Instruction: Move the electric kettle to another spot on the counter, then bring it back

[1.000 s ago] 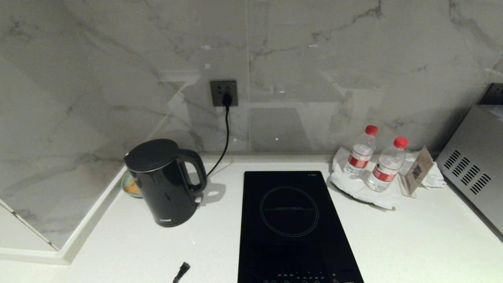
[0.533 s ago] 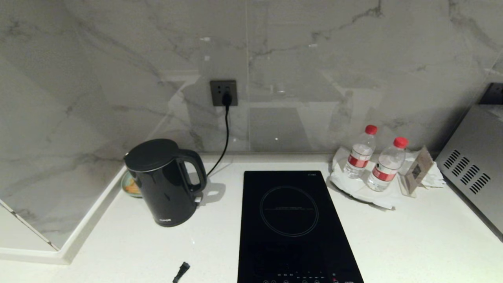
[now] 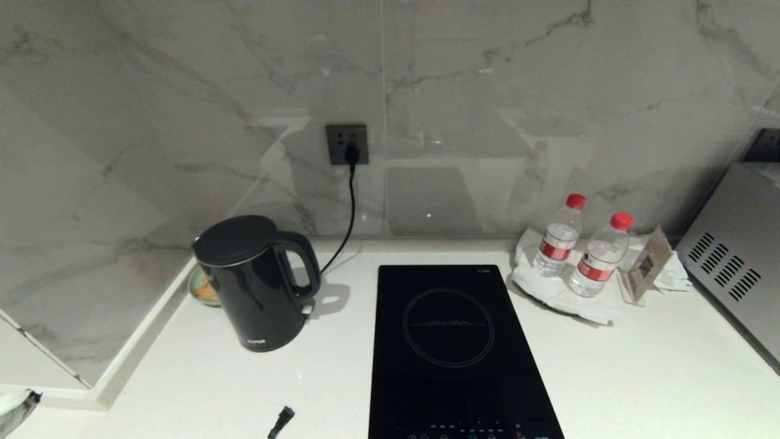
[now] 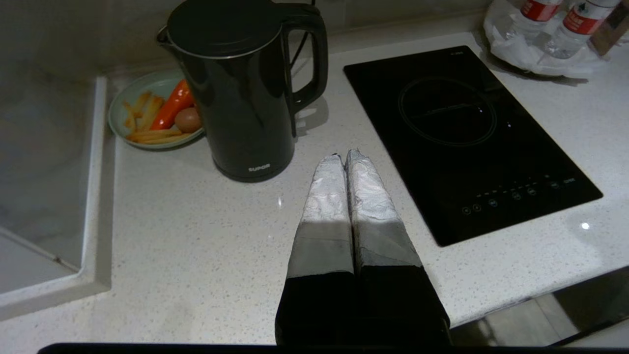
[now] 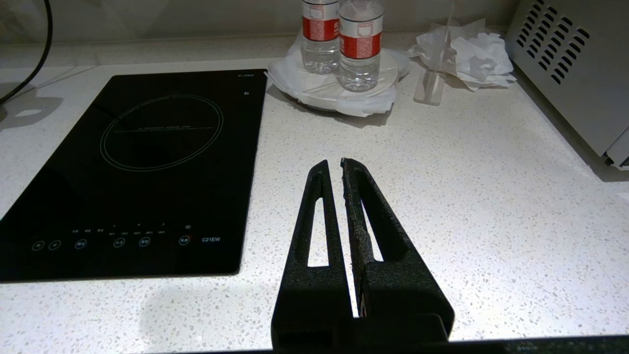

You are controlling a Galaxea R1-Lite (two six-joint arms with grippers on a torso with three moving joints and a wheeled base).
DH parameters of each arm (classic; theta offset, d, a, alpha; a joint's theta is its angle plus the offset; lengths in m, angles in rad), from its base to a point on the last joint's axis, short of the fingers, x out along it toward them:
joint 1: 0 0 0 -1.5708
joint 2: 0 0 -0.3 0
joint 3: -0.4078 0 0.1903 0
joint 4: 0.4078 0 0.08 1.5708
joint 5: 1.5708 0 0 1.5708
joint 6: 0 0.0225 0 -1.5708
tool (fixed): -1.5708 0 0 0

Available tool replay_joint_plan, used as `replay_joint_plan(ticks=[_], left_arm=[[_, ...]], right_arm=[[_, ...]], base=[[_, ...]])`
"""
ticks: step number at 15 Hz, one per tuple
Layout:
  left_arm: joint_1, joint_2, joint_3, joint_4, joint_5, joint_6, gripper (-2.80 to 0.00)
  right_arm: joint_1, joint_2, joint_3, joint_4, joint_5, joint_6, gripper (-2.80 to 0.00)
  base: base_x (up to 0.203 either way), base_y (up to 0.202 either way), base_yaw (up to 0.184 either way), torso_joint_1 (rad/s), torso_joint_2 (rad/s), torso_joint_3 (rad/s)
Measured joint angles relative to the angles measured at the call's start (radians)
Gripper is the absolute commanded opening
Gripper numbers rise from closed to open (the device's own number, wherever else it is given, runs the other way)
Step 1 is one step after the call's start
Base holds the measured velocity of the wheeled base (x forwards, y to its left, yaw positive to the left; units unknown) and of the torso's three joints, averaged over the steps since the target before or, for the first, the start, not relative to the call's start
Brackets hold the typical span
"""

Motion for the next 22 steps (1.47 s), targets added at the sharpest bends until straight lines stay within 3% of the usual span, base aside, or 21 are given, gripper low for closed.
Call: replay_joint_plan(ticks=[3, 5, 7, 10, 13, 17, 22], left_arm=[[-0.044, 0.191, -0.039, -0.089, -0.005, -0.018, -2.80], [-0.147, 0.304, -0.050, -0.176, 0.048, -0.047, -2.80], [-0.324, 0.410, -0.054, -0.256, 0.181, -0.091, -2.80], [-0.637, 0.577, -0.052, -0.379, 0.450, -0.163, -2.80], [-0.821, 0.786, -0.050, -0.557, 0.663, -0.203, -2.80], [-0.920, 1.022, -0.093, -0.734, 0.742, -0.215, -2.80], [-0.958, 1.351, -0.204, -0.955, 0.881, -0.214, -2.80]], right_arm=[[0.000, 0.000, 0.000, 0.000, 0.000, 0.000, -2.80], [0.000, 0.000, 0.000, 0.000, 0.000, 0.000, -2.80], [0.000, 0.000, 0.000, 0.000, 0.000, 0.000, -2.80], [0.000, 0.000, 0.000, 0.000, 0.000, 0.000, -2.80], [0.000, 0.000, 0.000, 0.000, 0.000, 0.000, -2.80], [0.000, 0.000, 0.000, 0.000, 0.000, 0.000, -2.80], [0.000, 0.000, 0.000, 0.000, 0.000, 0.000, -2.80]], base=[[0.000, 0.000, 0.000, 0.000, 0.00, 0.000], [0.000, 0.000, 0.000, 0.000, 0.00, 0.000], [0.000, 0.000, 0.000, 0.000, 0.00, 0.000], [0.000, 0.000, 0.000, 0.000, 0.00, 0.000], [0.000, 0.000, 0.000, 0.000, 0.00, 0.000], [0.000, 0.000, 0.000, -0.002, 0.02, 0.003], [0.000, 0.000, 0.000, 0.000, 0.00, 0.000]])
